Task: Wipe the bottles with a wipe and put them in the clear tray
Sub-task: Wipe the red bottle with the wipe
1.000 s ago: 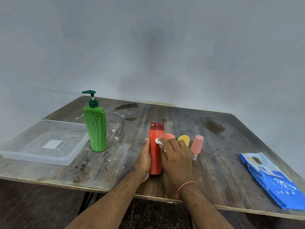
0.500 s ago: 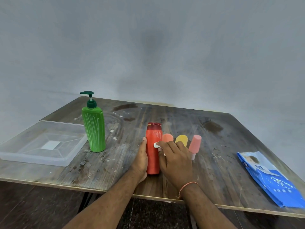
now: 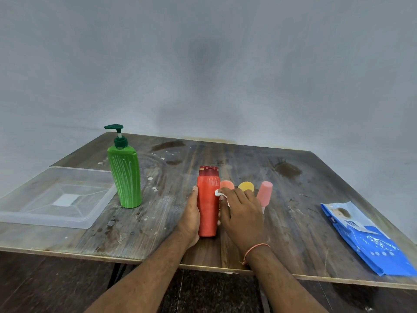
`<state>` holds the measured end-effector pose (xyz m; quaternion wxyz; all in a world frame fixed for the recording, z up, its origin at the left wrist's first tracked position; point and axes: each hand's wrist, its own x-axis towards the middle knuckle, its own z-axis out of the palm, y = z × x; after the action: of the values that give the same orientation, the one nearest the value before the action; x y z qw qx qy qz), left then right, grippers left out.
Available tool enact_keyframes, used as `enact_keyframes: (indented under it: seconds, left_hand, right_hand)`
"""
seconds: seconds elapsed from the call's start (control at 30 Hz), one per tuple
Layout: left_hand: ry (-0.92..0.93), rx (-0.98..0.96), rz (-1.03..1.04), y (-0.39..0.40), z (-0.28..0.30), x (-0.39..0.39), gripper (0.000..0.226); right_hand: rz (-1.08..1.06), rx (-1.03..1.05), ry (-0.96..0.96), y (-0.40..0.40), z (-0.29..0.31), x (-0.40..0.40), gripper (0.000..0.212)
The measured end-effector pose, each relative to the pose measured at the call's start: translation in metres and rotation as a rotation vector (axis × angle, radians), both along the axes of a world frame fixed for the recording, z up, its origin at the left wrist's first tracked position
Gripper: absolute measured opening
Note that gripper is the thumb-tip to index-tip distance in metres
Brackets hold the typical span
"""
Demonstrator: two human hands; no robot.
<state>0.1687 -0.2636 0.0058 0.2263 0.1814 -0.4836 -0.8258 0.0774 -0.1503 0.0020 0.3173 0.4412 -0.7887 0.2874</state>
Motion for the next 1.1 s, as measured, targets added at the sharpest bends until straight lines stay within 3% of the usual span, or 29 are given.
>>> enact_keyframes:
  seconds: [0.2,0.4,1.1]
  left_hand:
    - [-0.023,0.0,0.016,-0.0025,-0.0036,-0.0015,0.065]
    - [0.026,0.009,-0.016,-0.0032,-0.0048,-0.0017,0.07]
    - [0.045,0.002,-0.026,0.0,-0.0013,-0.0012,0.072]
  right_hand:
    - [0.106,-0.027,0.045,-0.0018,0.0036,0.0028,0.027]
    - [0.02,-0.062,0.0,-0.0015,0.004,-0.0041,0.026]
    - [0.024,-0.101,0.003,-0.0061,0.0089,-0.006,0.026]
